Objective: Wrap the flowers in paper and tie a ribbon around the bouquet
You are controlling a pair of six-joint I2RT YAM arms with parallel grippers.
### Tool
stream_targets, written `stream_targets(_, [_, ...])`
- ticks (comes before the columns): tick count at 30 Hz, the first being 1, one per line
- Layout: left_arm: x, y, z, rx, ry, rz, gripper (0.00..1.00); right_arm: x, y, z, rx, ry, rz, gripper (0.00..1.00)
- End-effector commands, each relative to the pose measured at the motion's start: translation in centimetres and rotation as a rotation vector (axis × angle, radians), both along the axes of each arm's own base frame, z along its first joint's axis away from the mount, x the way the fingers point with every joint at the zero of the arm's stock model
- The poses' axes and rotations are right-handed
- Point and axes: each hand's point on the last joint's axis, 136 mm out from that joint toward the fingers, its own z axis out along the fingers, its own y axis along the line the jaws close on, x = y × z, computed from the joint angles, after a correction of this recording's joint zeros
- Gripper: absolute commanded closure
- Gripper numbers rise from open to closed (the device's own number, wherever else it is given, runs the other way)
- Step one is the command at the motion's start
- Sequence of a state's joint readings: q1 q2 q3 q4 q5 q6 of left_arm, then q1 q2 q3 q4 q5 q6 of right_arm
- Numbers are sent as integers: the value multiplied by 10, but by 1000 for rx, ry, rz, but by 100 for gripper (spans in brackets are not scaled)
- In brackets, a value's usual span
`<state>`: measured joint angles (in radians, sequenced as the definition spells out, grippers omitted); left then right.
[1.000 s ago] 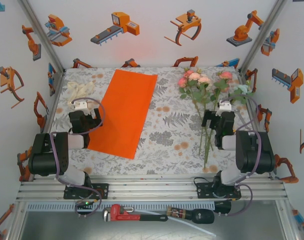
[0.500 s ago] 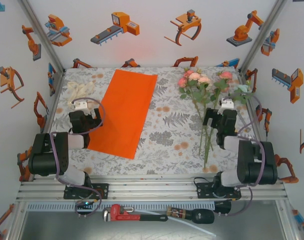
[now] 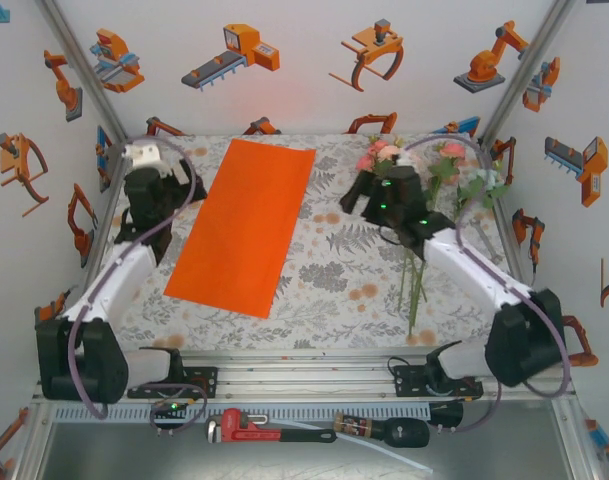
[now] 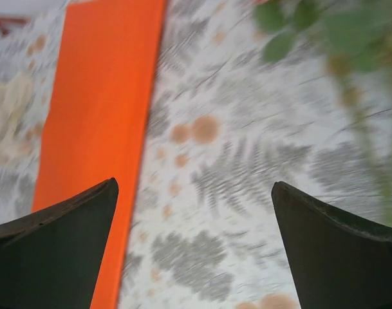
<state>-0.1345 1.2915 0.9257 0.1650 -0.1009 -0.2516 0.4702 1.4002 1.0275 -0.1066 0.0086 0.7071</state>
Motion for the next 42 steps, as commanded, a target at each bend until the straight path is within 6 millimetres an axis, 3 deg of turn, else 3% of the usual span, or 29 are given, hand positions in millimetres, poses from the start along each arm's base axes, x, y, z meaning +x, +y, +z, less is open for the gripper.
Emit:
stream_targets(1, [-3,-33,-73,-132,405,-120,3,-1,57,-23,57,112,42,9])
stream_targets(2, [5,-33,-75,-129,431,-120,3,-1,75,-28,53,119,63,9])
stream_targets(3, [9,-32,-89,-123,494,-125,1,2,94,-35,50,126,81,9])
stream_targets(5, [17,-25,-109,-105,593,-119,6,3,125,-50,56,140,106,10])
stream_targets(7, [25,-15,-131,-65,680,-110,14,4,152,-64,73,156,140,18])
stream_targets(10, [33,-6,-156,-30,745,-118,24,1,179,-89,75,206,183,25])
stream_targets(14, [40,-1,-182,32,800,-122,39,-7,195,-119,58,260,213,33])
stream_targets(21, [65,-8,-190,127,769,-162,44,-12,195,-151,25,303,216,50])
stream_targets(27, [80,-5,-201,165,787,-172,44,-11,191,-157,0,314,198,50])
stream_targets(36, [85,-13,-225,136,825,-256,43,-9,181,-161,-65,327,164,52])
stream_targets(42, [85,-17,-221,122,813,-265,50,-10,178,-166,-81,343,151,54])
